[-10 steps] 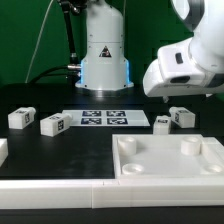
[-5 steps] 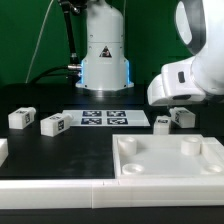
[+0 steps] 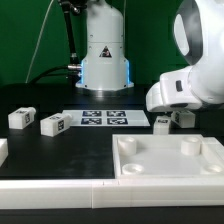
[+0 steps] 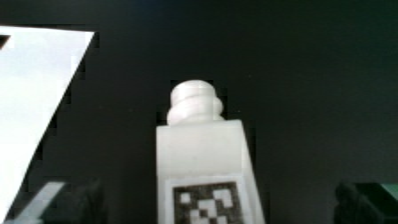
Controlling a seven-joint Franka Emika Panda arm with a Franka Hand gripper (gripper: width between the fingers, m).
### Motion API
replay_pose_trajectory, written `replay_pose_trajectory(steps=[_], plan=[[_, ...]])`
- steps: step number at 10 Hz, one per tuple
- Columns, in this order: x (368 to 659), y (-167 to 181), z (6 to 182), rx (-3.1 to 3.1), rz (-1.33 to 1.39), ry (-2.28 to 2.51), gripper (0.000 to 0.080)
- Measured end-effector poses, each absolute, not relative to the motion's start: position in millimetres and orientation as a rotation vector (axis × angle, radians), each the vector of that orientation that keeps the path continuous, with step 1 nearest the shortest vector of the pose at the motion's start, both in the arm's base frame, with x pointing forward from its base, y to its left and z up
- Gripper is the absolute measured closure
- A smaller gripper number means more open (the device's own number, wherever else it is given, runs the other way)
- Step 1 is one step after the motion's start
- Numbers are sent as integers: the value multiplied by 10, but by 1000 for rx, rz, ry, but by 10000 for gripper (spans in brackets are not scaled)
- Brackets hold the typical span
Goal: Assemble one leg
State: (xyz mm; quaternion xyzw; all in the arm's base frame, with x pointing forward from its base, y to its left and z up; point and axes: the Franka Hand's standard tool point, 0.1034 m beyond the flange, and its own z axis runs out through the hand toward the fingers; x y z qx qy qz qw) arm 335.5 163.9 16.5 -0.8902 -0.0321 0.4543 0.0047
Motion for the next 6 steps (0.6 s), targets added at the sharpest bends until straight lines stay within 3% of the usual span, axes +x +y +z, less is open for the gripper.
replay_pose_trajectory(steps=[5, 6], plan=[[3298, 1628, 105, -2796, 1417, -88, 162], [3298, 1627, 105, -2796, 1417, -88, 335]])
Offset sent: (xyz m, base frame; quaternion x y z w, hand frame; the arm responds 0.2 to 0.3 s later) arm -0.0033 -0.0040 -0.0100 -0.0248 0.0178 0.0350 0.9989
